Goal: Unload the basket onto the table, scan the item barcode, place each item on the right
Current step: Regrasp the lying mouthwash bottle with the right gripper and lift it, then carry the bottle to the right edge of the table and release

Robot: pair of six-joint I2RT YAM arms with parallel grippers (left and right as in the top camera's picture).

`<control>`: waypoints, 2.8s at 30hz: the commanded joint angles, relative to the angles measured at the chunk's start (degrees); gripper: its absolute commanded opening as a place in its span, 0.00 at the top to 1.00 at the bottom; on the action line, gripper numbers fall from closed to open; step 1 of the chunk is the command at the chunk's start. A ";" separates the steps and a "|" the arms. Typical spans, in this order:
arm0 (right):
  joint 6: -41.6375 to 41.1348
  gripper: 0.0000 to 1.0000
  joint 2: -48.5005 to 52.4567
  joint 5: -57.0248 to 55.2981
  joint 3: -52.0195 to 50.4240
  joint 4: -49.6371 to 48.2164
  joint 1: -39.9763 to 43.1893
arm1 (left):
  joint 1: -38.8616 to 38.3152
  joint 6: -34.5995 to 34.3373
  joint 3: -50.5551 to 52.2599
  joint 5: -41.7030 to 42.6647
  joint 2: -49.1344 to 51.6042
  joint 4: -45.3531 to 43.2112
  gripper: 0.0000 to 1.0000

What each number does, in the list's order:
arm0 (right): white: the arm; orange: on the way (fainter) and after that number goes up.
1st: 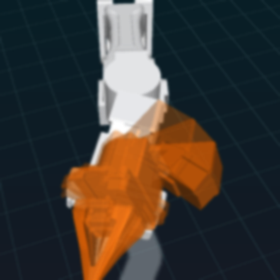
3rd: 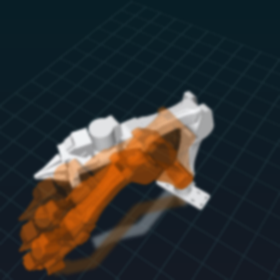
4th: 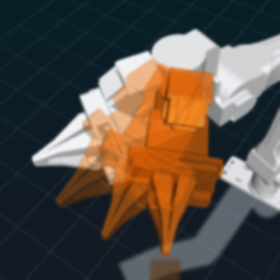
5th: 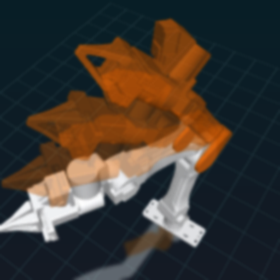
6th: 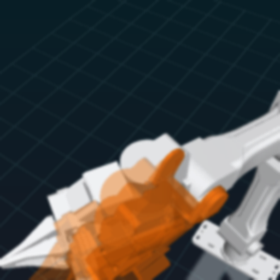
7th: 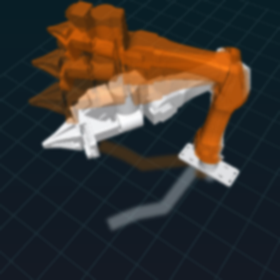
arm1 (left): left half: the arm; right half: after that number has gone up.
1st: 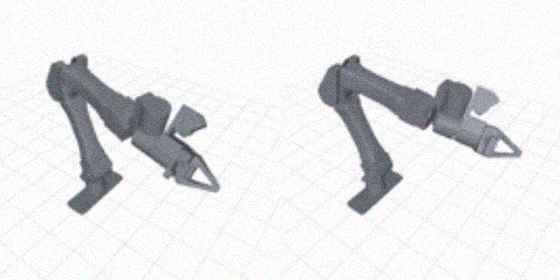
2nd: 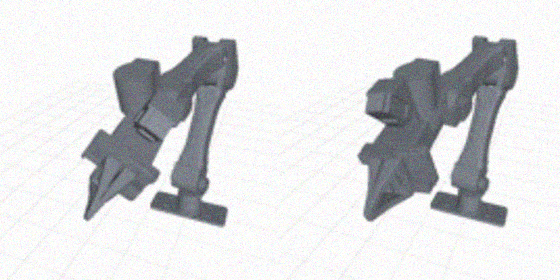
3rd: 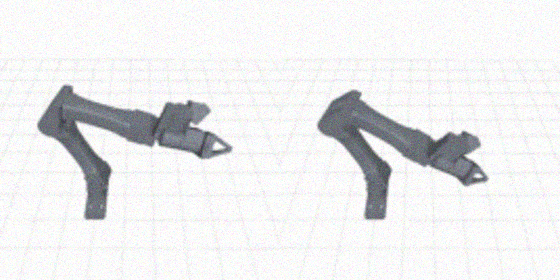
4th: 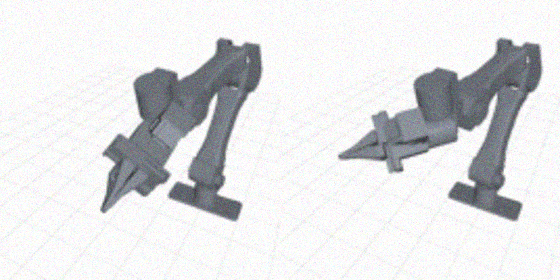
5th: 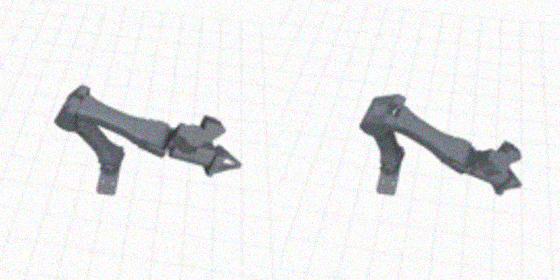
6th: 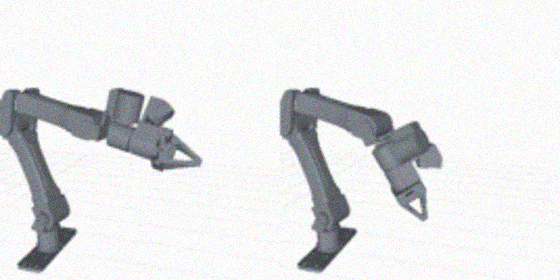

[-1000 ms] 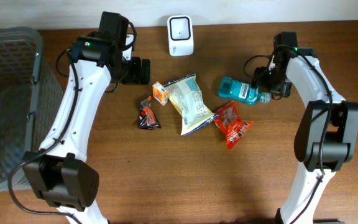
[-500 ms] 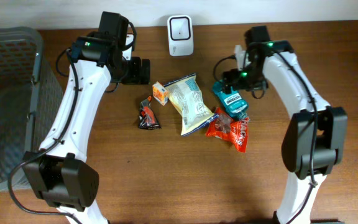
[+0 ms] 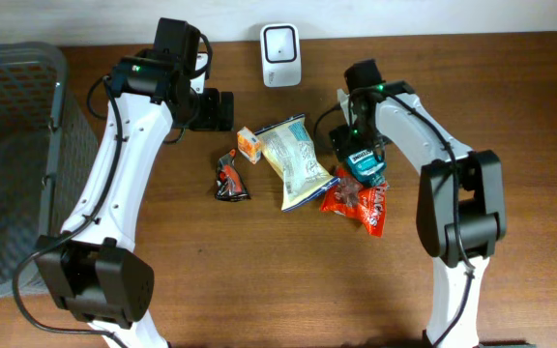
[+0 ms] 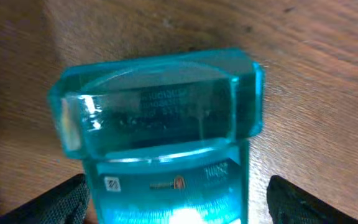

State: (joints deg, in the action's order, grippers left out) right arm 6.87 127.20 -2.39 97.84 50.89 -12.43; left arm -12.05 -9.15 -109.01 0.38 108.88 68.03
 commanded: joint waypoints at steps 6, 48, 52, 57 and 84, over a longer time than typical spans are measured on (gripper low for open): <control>-1.14 0.33 1.92 0.72 -0.57 -1.77 0.07 | 0.15 0.92 0.11 -0.37 0.09 0.00 0.01; -17.90 0.45 12.76 -12.46 24.85 -46.60 -11.45 | 0.15 0.92 0.11 -0.39 0.09 -0.02 0.01; -20.52 0.45 8.28 -16.26 24.87 -43.39 -9.09 | 0.15 0.92 0.11 -0.37 0.09 -0.02 0.01; -24.39 0.45 -1.31 -16.06 24.87 -29.49 2.82 | 0.15 0.92 0.11 -0.37 0.09 -0.02 0.01; -28.61 0.05 12.61 -9.57 25.00 2.71 59.95 | 0.15 0.92 0.11 -0.39 0.09 -0.02 0.01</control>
State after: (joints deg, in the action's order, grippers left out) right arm -21.23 141.40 -11.92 121.93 52.16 46.83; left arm -12.05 -8.97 -108.95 0.40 108.88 68.05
